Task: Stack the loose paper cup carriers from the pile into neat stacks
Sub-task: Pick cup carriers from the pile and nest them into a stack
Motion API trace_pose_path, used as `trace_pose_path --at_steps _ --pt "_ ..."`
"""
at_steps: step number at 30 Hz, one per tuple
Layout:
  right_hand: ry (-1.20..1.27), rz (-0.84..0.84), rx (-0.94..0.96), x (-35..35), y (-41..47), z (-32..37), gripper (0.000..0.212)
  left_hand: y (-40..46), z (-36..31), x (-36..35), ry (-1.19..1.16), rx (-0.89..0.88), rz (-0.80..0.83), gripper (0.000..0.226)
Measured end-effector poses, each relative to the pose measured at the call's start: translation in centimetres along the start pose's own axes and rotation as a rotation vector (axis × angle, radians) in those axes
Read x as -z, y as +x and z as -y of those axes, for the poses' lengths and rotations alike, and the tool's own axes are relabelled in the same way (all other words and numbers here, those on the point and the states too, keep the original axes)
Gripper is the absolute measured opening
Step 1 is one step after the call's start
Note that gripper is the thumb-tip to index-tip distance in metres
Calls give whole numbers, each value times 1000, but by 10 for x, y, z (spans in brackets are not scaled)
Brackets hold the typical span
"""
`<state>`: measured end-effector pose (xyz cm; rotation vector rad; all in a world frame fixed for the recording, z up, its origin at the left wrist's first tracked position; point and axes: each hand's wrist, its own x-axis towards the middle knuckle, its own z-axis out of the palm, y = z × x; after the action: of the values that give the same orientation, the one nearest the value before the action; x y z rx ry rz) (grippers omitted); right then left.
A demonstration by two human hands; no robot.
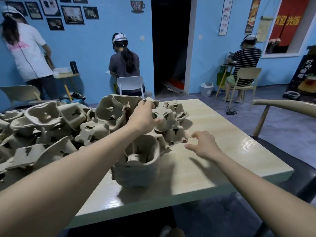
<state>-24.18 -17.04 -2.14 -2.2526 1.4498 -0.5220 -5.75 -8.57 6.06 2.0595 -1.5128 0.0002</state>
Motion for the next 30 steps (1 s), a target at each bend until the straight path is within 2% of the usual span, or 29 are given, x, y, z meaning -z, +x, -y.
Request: trace_pose_path --at_steps 4,12,16,21,30 --pt "-60 1 8 -10 8 -15 60 21 -9 -23 40 14 -5 68" --pt "-111 4 68 -29 12 -29 61 45 -11 -47 159 105 7 82" --pt "-99 8 75 -29 13 -30 61 51 -8 -52 177 188 15 78" --pt "-98 15 78 -29 13 -31 60 54 -4 -53 121 256 45 63" --pt "-36 63 36 -23 14 -29 58 49 -11 -35 -99 206 -12 62"
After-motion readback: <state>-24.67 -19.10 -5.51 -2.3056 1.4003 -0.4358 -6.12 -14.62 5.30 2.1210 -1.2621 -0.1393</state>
